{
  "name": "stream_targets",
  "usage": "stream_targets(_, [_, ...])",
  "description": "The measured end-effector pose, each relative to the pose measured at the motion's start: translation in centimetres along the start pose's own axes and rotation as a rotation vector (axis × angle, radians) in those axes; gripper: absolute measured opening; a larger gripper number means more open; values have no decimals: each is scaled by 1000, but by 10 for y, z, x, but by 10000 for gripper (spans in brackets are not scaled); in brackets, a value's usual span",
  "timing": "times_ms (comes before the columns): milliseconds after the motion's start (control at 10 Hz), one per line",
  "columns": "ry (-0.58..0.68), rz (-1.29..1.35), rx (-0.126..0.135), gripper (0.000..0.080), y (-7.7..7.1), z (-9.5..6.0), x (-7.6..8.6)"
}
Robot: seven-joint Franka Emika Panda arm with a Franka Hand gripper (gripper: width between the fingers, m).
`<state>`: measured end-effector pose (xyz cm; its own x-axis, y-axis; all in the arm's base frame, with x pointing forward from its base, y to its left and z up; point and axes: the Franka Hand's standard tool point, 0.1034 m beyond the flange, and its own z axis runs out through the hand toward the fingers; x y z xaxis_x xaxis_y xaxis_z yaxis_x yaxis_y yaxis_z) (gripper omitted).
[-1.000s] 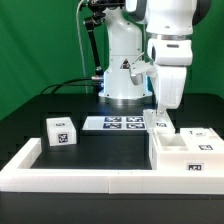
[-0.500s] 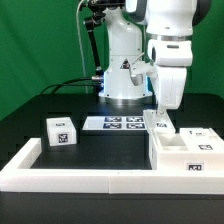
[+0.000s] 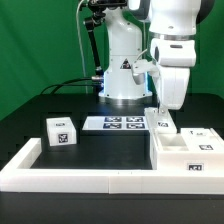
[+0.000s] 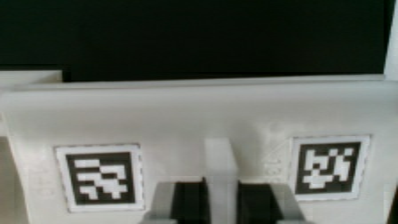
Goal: Assemble cabinet
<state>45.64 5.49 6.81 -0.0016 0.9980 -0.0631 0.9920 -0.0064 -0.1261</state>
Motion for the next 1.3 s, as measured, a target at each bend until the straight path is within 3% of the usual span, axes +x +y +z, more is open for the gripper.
stream_targets(400, [1,-2,5,68,-1,3,0])
stream_targets(1000, [-10,-15,14,68,3,-9,12])
stream_targets(1300, [-8,-14,19,68,3,-6,8])
